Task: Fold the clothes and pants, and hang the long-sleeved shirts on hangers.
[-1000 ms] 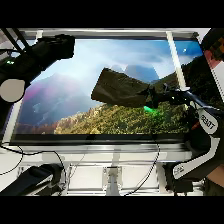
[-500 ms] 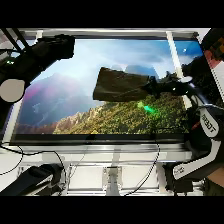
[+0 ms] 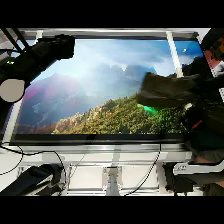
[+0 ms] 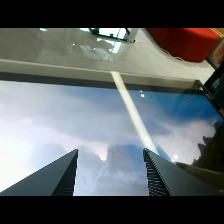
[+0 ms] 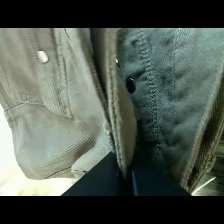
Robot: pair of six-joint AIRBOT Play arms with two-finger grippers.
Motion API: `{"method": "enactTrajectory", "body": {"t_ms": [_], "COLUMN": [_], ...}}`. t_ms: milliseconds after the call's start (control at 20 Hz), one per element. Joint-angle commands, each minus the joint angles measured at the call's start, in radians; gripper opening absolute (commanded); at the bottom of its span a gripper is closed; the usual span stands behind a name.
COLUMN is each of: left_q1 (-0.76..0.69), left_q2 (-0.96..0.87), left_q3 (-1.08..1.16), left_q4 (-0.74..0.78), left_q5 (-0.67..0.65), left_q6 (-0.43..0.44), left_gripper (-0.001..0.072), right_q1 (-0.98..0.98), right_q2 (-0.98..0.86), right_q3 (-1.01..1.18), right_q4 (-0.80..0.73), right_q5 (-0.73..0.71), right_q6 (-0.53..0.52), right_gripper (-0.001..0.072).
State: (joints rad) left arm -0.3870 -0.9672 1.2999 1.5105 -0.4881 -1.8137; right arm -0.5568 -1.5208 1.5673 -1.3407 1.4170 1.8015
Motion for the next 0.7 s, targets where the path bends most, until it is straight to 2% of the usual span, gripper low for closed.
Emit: {"method": "enactTrajectory", "body": {"t_ms": [0,100,300,350,400,450,650], "left_q1": [0.0,0.0,0.0,0.0,0.0,0.0,0.0], "left_q2": [0.0,0.0,0.0,0.0,0.0,0.0,0.0], "left_q3": [0.0,0.0,0.0,0.0,0.0,0.0,0.0], "left_q4": [-0.001,-0.001,0.0,0.0,-0.001,-0.001,0.0], "left_q5": [0.0,0.0,0.0,0.0,0.0,0.0,0.0], "left_q6": [-0.001,-0.001,-0.003,-0.003,-0.003,-0.003,-0.003], "left_gripper": [0.0473,0.0473,0.0473,0.0473,0.0473,0.0474,0.0473], "right_q1": [-0.16,-0.231,-0.324,-0.335,-0.335,-0.335,-0.333], "right_q2": [0.024,0.024,0.013,0.011,0.016,0.023,0.026], "right_q3": [0.185,0.254,0.26,0.26,0.26,0.261,0.348], "right_q4": [-0.189,-0.234,-0.238,-0.238,-0.24,-0.241,-0.222], "right_q5": [0.194,0.26,0.411,0.426,0.426,0.425,0.421], "right_q6": [-0.013,-0.029,-0.04,-0.04,-0.04,-0.037,0.019], "right_gripper": [0.0028,0.0029,0.0035,0.015,0.0411,0.0604,0.0609]}}
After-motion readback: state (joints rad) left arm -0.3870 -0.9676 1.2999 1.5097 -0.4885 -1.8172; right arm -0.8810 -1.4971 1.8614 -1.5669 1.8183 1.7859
